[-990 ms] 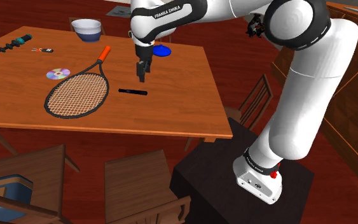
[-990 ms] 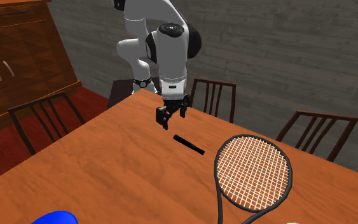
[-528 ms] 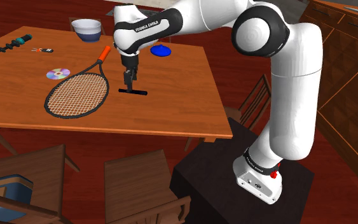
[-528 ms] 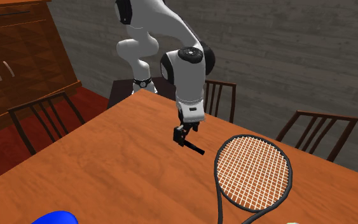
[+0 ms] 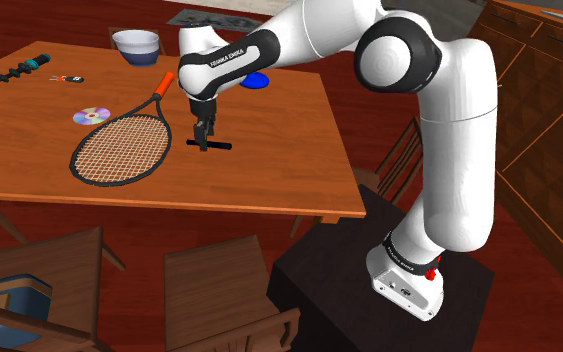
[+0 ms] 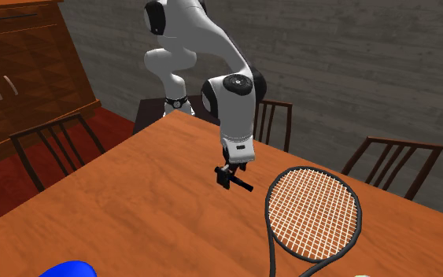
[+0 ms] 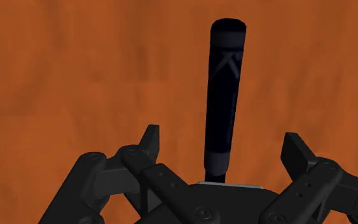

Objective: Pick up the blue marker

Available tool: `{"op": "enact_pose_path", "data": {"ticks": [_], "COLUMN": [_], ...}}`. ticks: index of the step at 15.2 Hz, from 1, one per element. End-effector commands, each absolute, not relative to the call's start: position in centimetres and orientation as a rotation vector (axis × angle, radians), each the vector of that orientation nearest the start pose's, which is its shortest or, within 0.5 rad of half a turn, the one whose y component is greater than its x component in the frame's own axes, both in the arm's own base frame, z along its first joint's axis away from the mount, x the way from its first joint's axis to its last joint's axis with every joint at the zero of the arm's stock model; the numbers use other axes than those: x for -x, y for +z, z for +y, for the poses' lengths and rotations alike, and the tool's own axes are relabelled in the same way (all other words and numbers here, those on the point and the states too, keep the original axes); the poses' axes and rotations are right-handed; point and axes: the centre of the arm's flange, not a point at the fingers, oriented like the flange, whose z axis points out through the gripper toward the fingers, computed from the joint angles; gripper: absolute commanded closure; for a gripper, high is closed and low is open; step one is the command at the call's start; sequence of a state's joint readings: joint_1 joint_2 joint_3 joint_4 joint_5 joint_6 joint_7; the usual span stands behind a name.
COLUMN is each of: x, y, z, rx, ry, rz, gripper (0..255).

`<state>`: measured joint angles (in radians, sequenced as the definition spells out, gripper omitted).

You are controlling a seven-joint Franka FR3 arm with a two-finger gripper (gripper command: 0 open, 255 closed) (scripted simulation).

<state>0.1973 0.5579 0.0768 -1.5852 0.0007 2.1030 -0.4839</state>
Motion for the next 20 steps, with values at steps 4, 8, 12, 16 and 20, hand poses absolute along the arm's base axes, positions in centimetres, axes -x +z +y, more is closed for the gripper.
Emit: {"op": "enact_pose_path", "data": {"ticks": [4,8,12,16,20], "x": [-66.5,-66.4,-66.4,-66.5,-66.4], "y": [30.6,30.6,31.7,33.8,35.9], "z": [18.0,18.0,17.9,17.9,17.9], "rx": [2.883,2.883,2.883,2.883,2.883], "ry": [0.052,0.052,0.052,0.052,0.052], "rz": [-1.129,-1.129,-1.129,-1.129,-1.129], "gripper": [255,255,255,255,255]}}
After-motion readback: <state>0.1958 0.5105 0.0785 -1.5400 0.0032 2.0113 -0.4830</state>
